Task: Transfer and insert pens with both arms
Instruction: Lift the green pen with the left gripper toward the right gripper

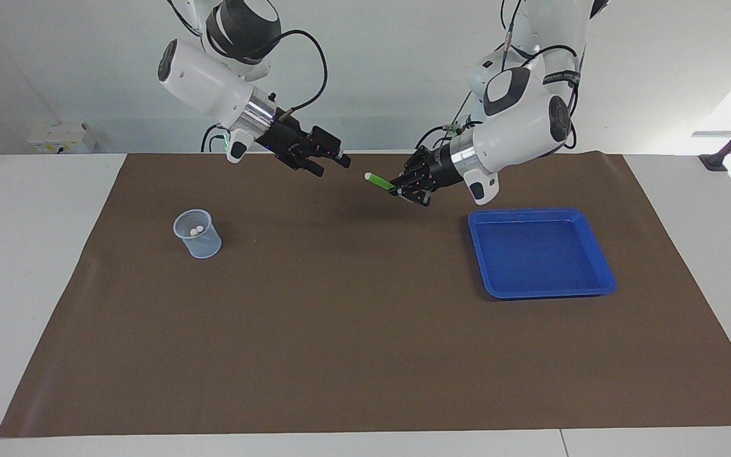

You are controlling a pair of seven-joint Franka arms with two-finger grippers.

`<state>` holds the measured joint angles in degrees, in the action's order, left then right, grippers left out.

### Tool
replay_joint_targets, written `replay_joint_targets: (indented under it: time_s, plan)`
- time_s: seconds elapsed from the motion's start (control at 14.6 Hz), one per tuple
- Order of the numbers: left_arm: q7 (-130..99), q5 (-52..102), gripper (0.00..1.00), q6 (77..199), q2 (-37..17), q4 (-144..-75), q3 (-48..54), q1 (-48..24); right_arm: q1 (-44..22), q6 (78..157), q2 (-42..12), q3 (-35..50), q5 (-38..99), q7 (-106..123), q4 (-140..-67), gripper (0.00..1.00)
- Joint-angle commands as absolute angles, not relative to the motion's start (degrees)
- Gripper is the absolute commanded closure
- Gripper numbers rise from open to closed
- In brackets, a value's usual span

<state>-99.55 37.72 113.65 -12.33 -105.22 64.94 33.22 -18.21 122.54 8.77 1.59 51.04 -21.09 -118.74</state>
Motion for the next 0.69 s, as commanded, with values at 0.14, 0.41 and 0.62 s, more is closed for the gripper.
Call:
replay_joint_targets:
  time_s: [0.14,0.41,0.62]
  plan:
    - [-100.4,45.5,1.0,119.2,-6.7,-110.2,66.2,33.5,-23.2,128.1,9.7,1.6,51.3,-21.8,-120.2,0.0]
    - [-100.4,46.8,1.0,119.7,-6.7,-110.6,66.4,33.7,-23.6,127.9,9.7,1.6,45.9,-20.0,-120.2,0.03]
    - [-100.4,46.8,1.0,119.7,-6.8,-110.5,66.4,33.7,-23.5,128.2,9.5,1.6,45.8,-19.5,-120.2,0.16]
